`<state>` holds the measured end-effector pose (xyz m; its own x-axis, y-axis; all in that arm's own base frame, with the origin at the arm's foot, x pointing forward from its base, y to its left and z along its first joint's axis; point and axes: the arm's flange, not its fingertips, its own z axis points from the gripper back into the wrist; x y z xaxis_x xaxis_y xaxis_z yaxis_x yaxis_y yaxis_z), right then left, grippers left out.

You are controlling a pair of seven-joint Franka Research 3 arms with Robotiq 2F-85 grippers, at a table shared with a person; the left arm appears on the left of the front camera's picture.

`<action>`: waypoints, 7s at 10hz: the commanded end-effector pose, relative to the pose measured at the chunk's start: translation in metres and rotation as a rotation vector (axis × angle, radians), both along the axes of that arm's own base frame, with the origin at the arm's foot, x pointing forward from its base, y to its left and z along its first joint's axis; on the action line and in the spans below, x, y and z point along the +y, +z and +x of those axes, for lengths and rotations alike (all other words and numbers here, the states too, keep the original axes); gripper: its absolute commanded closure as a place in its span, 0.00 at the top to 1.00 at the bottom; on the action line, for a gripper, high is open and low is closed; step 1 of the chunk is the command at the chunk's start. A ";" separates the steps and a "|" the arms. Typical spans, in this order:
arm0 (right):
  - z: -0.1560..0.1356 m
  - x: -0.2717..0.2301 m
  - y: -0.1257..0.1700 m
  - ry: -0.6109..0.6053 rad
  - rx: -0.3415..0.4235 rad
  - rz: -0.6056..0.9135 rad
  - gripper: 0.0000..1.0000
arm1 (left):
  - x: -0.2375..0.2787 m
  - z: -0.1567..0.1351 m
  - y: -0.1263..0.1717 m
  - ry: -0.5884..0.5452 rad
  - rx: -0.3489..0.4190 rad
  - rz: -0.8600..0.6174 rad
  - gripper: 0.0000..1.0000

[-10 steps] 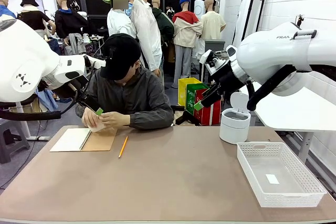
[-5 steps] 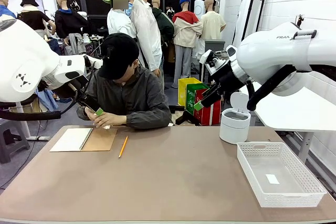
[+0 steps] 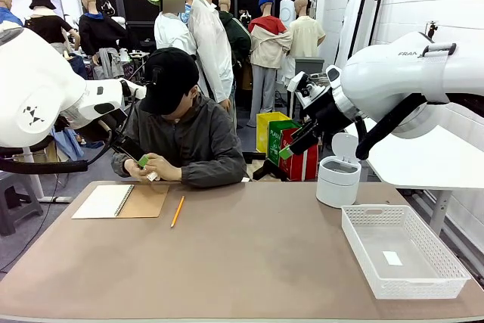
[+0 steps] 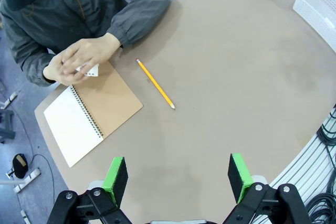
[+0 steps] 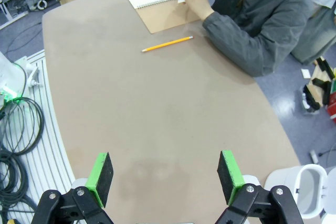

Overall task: Sort the paper based on its condition.
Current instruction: If a person hands you a paper, place it in the Organizing basket , and if it's crumpled, put it in the Trash can.

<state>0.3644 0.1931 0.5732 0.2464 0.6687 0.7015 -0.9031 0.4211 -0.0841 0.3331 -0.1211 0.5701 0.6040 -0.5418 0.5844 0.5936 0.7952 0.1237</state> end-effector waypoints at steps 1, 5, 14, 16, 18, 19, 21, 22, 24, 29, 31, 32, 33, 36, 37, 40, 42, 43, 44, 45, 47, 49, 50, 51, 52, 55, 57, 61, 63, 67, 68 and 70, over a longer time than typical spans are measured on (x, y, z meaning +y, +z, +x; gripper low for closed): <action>0.000 0.000 0.001 -0.002 0.000 -0.002 1.00 | 0.001 0.000 0.000 0.001 0.001 0.001 1.00; 0.000 0.000 0.001 -0.002 0.000 -0.002 1.00 | 0.001 0.000 0.000 0.001 0.001 0.001 1.00; 0.000 0.000 0.001 -0.002 0.000 -0.002 1.00 | 0.001 0.000 0.000 0.001 0.001 0.001 1.00; 0.000 0.000 0.001 -0.002 0.000 -0.002 1.00 | 0.001 0.000 0.000 0.001 0.001 0.001 1.00; 0.000 0.000 0.001 -0.002 0.000 -0.002 1.00 | 0.001 0.000 0.000 0.001 0.001 0.001 1.00; 0.000 0.000 0.001 -0.002 0.000 -0.002 1.00 | 0.001 0.000 0.000 0.001 0.001 0.001 1.00; 0.000 0.000 0.001 -0.002 0.000 -0.002 1.00 | 0.001 0.000 0.000 0.001 0.001 0.001 1.00; 0.000 0.000 0.001 -0.002 0.000 -0.002 1.00 | 0.001 0.000 0.000 0.001 0.001 0.001 1.00; 0.000 0.000 0.001 -0.002 0.000 -0.002 1.00 | 0.001 0.000 0.000 0.001 0.001 0.001 1.00; 0.000 0.000 0.001 -0.002 0.000 -0.002 1.00 | 0.001 0.000 0.000 0.001 0.001 0.001 1.00; 0.000 0.000 0.001 -0.002 0.000 -0.002 1.00 | 0.001 0.000 0.000 0.001 0.001 0.001 1.00; 0.000 0.000 0.001 -0.002 0.000 -0.002 1.00 | 0.001 0.000 0.000 0.001 0.001 0.001 1.00; 0.000 0.000 0.001 -0.002 0.000 -0.002 1.00 | 0.001 0.000 0.000 0.001 0.001 0.001 1.00; 0.000 0.000 0.001 -0.002 0.000 -0.002 1.00 | 0.001 0.000 0.000 0.001 0.001 0.001 1.00; 0.000 0.000 0.001 -0.002 0.000 -0.002 1.00 | 0.001 0.000 0.000 0.001 0.001 0.001 1.00; 0.000 0.000 0.001 -0.002 0.000 -0.002 1.00 | 0.001 0.000 0.000 0.001 0.001 0.001 1.00; 0.000 0.000 0.001 -0.002 0.000 -0.002 1.00 | 0.001 0.000 0.000 0.001 0.001 0.001 1.00; 0.000 0.000 0.001 -0.002 0.000 -0.002 1.00 | 0.001 0.000 0.000 0.001 0.001 0.001 1.00; 0.000 0.000 0.001 -0.002 0.000 -0.002 1.00 | 0.001 0.000 0.000 0.001 0.001 0.001 1.00; 0.000 0.000 0.001 -0.002 0.000 -0.002 1.00 | 0.001 0.000 0.000 0.001 0.001 0.001 1.00; 0.000 0.000 0.001 -0.002 0.000 -0.002 1.00 | 0.001 0.000 0.000 0.001 0.001 0.001 1.00; 0.000 0.000 0.001 -0.002 0.000 -0.002 1.00 | 0.001 0.000 0.000 0.001 0.001 0.001 1.00; 0.000 0.000 0.001 -0.002 0.000 -0.002 1.00 | 0.001 0.000 0.000 0.001 0.001 0.001 1.00; 0.000 0.000 0.001 -0.002 0.000 -0.002 1.00 | 0.001 0.000 0.000 0.001 0.001 0.001 1.00; 0.000 0.000 0.001 -0.002 0.000 -0.002 1.00 | 0.001 0.000 0.000 0.001 0.001 0.001 1.00; 0.000 0.000 0.001 -0.002 0.000 -0.002 1.00 | 0.001 0.000 0.000 0.001 0.001 0.001 1.00; 0.002 0.014 -0.003 -0.023 0.019 -0.026 1.00 | 0.001 0.000 0.000 0.001 0.001 0.001 1.00; 0.011 0.077 -0.025 -0.006 0.075 -0.112 1.00 | 0.001 0.000 0.000 0.001 0.001 0.001 1.00; 0.014 0.100 -0.041 -0.013 0.089 -0.157 1.00 | 0.001 0.000 0.000 0.001 0.001 0.001 1.00; 0.017 0.109 -0.058 0.001 0.117 -0.189 1.00 | 0.001 0.000 0.000 0.001 0.001 0.001 1.00; 0.014 0.112 -0.063 0.027 0.118 -0.177 1.00 | 0.001 0.000 0.000 0.001 0.001 0.001 1.00; 0.014 0.112 -0.063 0.027 0.118 -0.177 1.00 | 0.001 0.000 0.000 0.001 0.001 0.001 1.00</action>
<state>0.3794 0.3049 0.5103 0.3011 0.7866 0.5391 -0.9213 0.3859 -0.0486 0.3330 -0.1213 0.5701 0.6039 -0.5422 0.5842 0.5938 0.7950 0.1240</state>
